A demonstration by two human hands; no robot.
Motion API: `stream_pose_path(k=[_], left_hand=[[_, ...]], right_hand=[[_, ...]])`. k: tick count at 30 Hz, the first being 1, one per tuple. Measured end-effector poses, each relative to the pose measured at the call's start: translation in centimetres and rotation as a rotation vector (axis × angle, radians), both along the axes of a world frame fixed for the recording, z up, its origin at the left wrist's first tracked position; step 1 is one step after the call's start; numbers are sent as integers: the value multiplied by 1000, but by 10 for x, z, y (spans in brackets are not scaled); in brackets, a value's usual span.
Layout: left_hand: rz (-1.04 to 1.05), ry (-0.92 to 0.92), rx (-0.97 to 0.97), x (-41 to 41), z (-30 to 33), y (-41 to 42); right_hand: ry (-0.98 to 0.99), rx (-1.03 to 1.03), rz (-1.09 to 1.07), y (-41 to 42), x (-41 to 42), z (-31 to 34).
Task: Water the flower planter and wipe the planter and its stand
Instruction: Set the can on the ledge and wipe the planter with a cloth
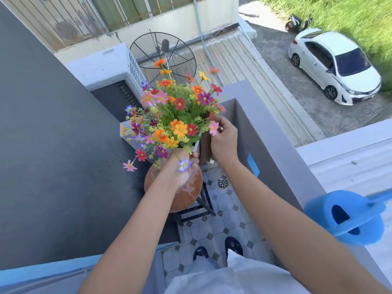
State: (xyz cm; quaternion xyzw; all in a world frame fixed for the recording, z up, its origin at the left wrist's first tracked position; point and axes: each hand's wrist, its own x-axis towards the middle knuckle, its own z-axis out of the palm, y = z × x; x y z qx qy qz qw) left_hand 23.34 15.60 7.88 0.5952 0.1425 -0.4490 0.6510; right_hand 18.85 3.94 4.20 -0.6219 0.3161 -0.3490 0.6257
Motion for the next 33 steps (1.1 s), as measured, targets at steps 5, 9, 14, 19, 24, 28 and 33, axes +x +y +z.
stream_pose_path(k=[5,9,14,19,24,28,33], left_hand=[[-14,46,-49,-3,5,1],[19,118,-132,2,-2,6],[-24,81,-67,2,-2,1],[-44,1,52,-6,1,-4],[-61,-47,76,0,2,-7],[-62,-59,45,13,13,-9],[-30,-13,-68,25,19,4]], right_hand=[[138,-63,-115,-43,18,1],[236,-79,-147,-47,14,-19],[296,84,-168,-45,9,-44],[211,152,-155,-53,25,-13],[114,29,-79,-24,20,8],[44,-141,25,18,-7,2],[73,-300,199,44,-33,-43]])
